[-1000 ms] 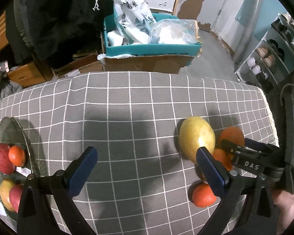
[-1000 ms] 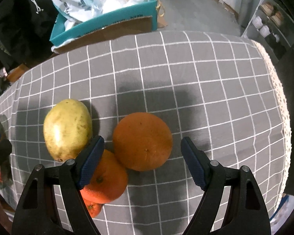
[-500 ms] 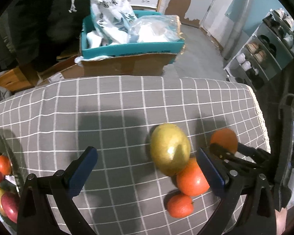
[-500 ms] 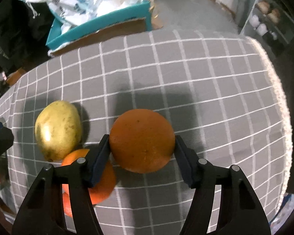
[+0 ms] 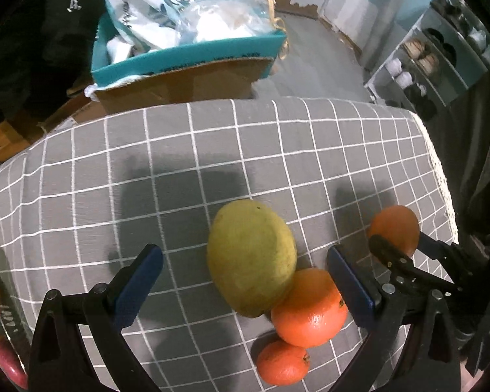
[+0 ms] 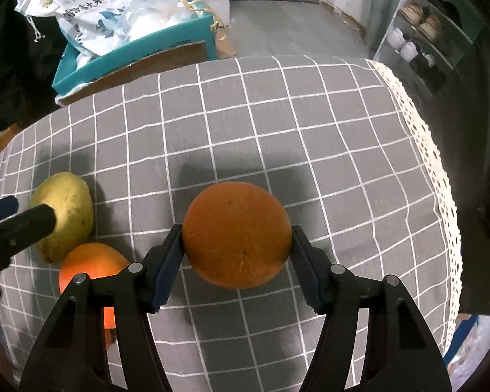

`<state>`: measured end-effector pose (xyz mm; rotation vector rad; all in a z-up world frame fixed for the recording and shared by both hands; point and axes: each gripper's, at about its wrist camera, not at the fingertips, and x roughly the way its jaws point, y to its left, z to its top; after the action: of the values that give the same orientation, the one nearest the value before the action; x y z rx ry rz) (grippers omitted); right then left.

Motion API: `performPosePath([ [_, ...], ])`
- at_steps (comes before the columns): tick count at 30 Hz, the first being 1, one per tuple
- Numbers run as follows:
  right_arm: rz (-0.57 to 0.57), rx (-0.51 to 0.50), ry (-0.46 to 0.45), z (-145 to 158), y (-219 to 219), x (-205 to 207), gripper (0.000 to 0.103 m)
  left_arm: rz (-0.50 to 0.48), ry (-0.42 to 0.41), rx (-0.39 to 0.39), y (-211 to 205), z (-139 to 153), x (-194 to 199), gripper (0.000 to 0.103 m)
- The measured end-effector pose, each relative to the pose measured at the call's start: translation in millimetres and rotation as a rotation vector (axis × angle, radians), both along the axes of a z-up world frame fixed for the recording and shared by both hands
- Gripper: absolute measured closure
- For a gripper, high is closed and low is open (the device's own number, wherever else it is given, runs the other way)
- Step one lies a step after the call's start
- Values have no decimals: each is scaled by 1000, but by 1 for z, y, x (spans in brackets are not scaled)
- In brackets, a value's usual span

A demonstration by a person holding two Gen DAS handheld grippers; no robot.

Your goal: Organize fruits

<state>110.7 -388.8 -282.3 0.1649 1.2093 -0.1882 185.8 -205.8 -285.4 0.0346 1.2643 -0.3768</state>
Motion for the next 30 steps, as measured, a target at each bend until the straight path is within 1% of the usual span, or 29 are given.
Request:
performPosePath([
  [1,0,3,0,0,0,1,39,0,2,0,-1,-1,0,4],
  [2,1,5,-1,0,1,1,39,-1,7,-2,-2,-3,1,8],
  [3,3,4,-2,-1,3,3,39,1,17,-4,-3,-5,2,13],
  [4,6,2,-3,-1,4,3,39,2,24,-3,-3,-7,3,16],
  [5,8,1,-3,0,4,3,39,1,34,-2,-3,-9,3,23],
  [6,11,-1,-3,-1,5,4,39,1,45,-1,-3,-11,4,26],
  [7,12,-4,-3,-1,6,5,39,0,55,-2,-3,-13,5,26],
  [11,6,1,-2,-1,5,6,39,-12,59,-24,-2,-15,4,38],
  [16,7,2,-10,1,5,5,39,-25,40,-13,-2,-13,0,38],
  [19,14,-3,-24,5,7,4,39,-27,12,7,-2,-9,-5,38],
  [22,22,-11,-39,11,9,2,39,-31,-23,12,1,-1,-11,38],
  [25,29,-16,-53,17,12,1,39,-23,-42,-1,7,8,-14,38],
  [30,44,-29,-83,30,19,-3,39,-17,-99,4,17,28,-22,38],
])
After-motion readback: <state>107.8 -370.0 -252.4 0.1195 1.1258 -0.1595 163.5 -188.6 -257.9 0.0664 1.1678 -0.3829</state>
